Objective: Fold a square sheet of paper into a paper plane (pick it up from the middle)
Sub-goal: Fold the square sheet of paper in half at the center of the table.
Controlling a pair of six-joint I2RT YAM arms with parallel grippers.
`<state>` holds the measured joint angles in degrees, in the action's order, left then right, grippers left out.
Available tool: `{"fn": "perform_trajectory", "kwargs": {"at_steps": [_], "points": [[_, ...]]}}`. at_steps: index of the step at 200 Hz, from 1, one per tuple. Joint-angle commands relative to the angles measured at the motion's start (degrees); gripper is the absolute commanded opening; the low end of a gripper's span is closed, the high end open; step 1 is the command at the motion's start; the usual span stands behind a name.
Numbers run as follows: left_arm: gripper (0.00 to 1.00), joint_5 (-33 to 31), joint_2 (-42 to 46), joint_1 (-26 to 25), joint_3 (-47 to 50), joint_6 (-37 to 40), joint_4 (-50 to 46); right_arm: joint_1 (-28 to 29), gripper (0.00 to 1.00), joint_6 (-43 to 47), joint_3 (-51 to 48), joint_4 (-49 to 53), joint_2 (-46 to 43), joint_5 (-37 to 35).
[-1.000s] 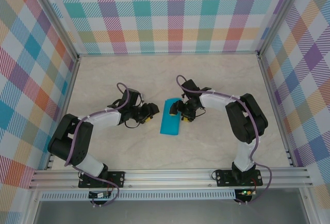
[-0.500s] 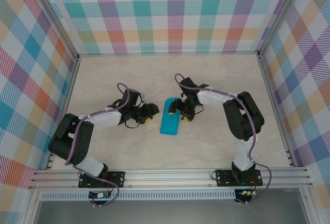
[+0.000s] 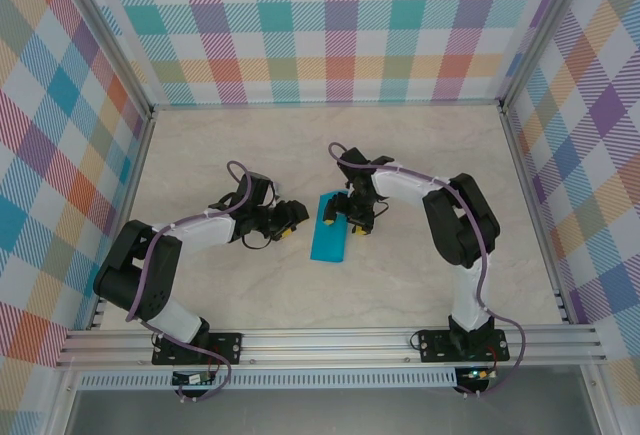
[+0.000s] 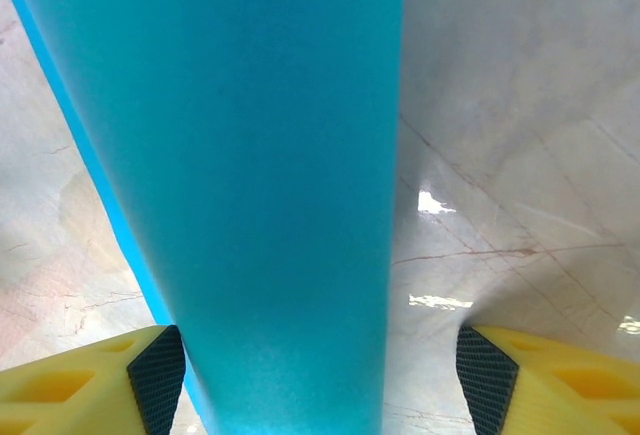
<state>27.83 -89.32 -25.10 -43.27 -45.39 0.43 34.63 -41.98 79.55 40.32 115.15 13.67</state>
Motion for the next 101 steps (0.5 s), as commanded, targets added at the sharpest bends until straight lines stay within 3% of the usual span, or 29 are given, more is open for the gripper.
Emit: {"fn": "perform_trajectory", "kwargs": {"at_steps": [1, 101], "points": [[0.57, 0.1, -0.8, -0.6, -1.0, 1.1, 1.0, 0.4, 0.75, 1.0, 0.0, 3.4, 3.3, -1.4], [0.52, 0.7, -1.3, -0.6, -1.1, 0.8, 1.4, 0.5, 0.79, -0.4, 2.6, 7.0, 6.0, -3.1]]}}
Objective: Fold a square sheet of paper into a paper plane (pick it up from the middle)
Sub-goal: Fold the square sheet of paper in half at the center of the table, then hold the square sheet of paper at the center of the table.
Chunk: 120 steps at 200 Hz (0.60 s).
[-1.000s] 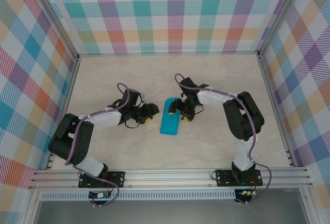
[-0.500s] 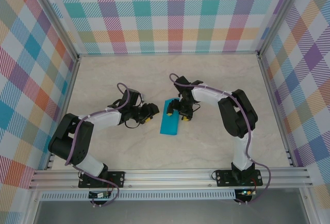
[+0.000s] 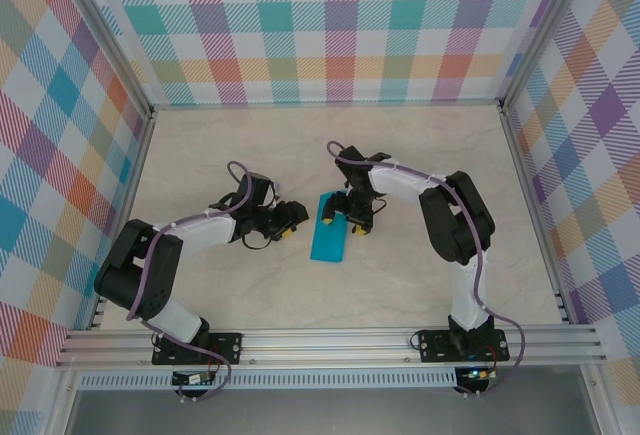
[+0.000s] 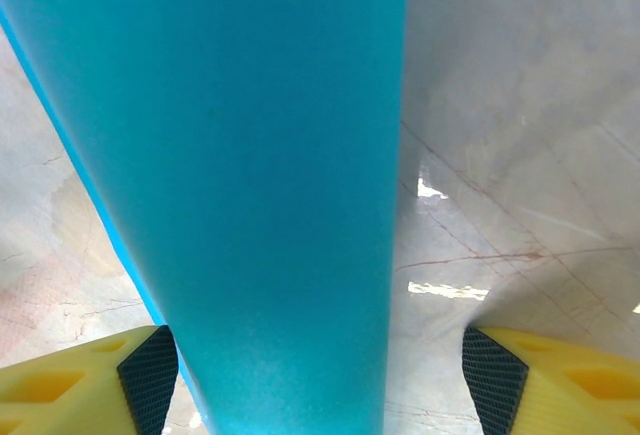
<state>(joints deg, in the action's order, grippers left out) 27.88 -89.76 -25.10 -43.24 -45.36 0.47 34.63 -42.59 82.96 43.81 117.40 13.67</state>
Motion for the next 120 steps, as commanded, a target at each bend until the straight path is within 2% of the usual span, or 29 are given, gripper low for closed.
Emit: {"fn": "perform_trajectory", "kwargs": {"at_steps": [1, 88, 104, 120], "points": [[0.52, 0.7, -0.9, -0.6, -1.2, 0.8, 1.3, 0.5, 0.79, 0.3, -0.8, 3.5, 3.7, -3.2], [0.14, 2.8, -5.9, -2.5, -3.7, -2.1, 3.9, 0.6, 0.8, 0.0, -2.6, 3.2, 4.7, -4.3], [0.03, 3.2, -7.7, -3.1, -4.5, -2.8, 4.8, 0.6, 0.81, 0.0, -2.6, 3.0, 4.8, -4.0], [0.0, 3.1, -9.2, -3.6, -5.3, -3.1, 5.2, 0.6, 0.81, 0.1, -2.6, 2.9, 4.8, -3.9]]}}
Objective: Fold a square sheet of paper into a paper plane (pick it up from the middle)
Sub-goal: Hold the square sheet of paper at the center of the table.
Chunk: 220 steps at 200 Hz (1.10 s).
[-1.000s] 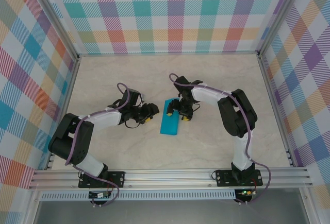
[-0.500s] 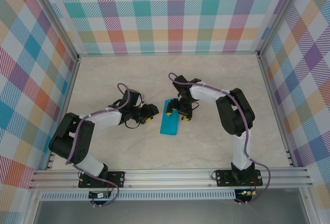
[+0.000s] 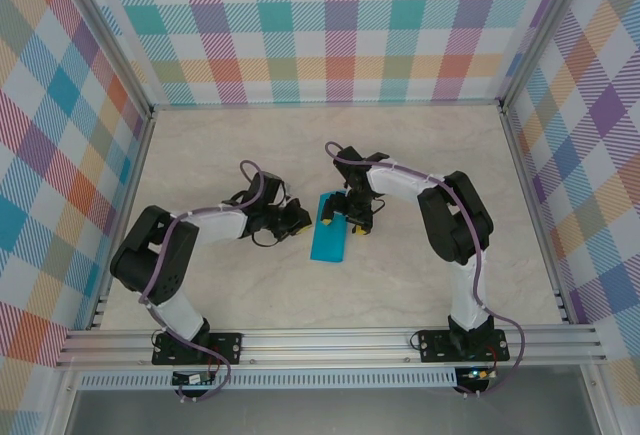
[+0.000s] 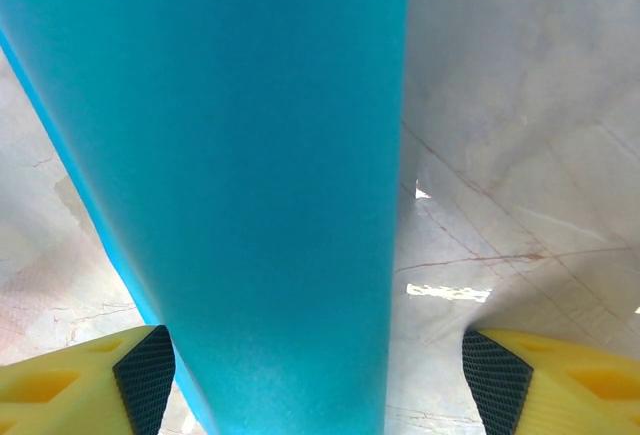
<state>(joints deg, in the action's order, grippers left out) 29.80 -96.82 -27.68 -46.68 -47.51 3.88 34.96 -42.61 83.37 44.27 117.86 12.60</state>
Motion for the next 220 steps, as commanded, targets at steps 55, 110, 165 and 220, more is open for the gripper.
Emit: {"fn": "perform_trajectory", "kwargs": {"at_steps": [55, 110, 165, 220], "points": [[0.0, 2.5, -5.7, -1.9, -3.0, -1.8, 4.4, 0.3, 0.81, 0.1, -4.0, 1.7, 4.2, -2.5], [0.0, 2.3, -8.4, -2.1, -3.3, -1.8, 4.2, 0.3, 0.81, 0.1, -4.3, 0.9, 3.9, -1.4], [0.0, 0.8, -8.8, -2.1, -2.3, -0.9, 1.9, 0.2, 0.84, 0.7, -2.8, -1.1, -0.9, 1.1], [0.0, 1.0, -9.0, -2.1, -2.5, -0.2, 1.4, -1.0, 0.87, -0.3, -7.2, -6.5, -10.1, 3.4]]}}
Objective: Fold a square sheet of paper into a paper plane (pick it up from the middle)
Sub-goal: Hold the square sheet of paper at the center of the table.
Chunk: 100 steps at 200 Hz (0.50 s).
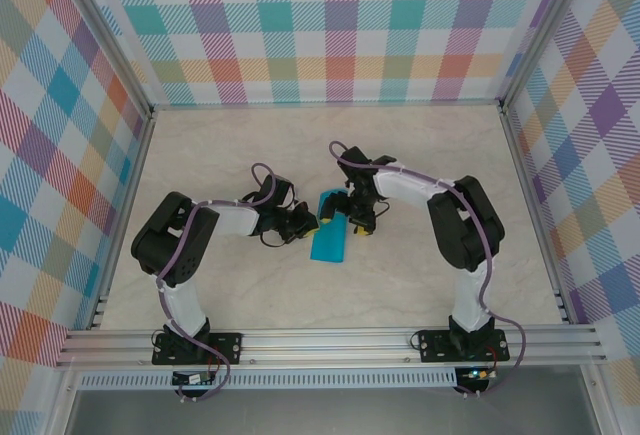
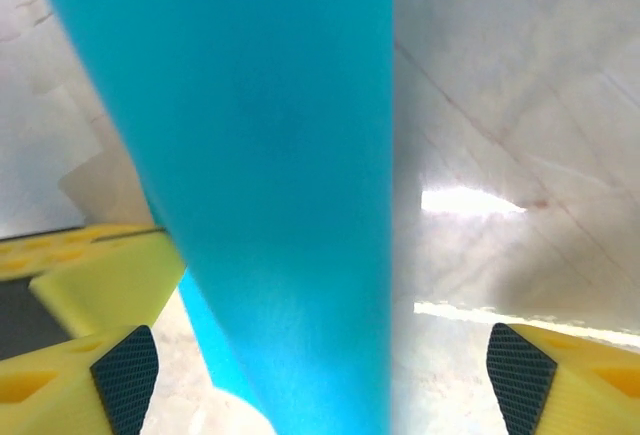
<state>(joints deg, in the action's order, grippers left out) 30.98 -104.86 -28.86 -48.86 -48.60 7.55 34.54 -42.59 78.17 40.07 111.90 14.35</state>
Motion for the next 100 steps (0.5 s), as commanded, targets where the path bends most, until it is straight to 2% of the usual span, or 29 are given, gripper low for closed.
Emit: {"fn": "perform_trajectory", "kwargs": {"at_steps": [1, 48, 100], "points": [[0.0, -0.1, -1.0, -0.9, -0.3, 0.9, -2.3, -0.6, 0.86, -0.3, -2.1, -2.4, -4.2, 1.7], [0.0, -0.1, -1.0, -0.9, -0.3, 1.2, -2.3, -1.0, 0.7, -0.7, -4.3, -2.6, -3.4, 0.9], [0.0, 0.7, 0.6, -0.9, -0.9, 1.5, -2.2, -1.1, 0.65, -0.7, -4.4, -0.3, -0.7, -1.9]]}}
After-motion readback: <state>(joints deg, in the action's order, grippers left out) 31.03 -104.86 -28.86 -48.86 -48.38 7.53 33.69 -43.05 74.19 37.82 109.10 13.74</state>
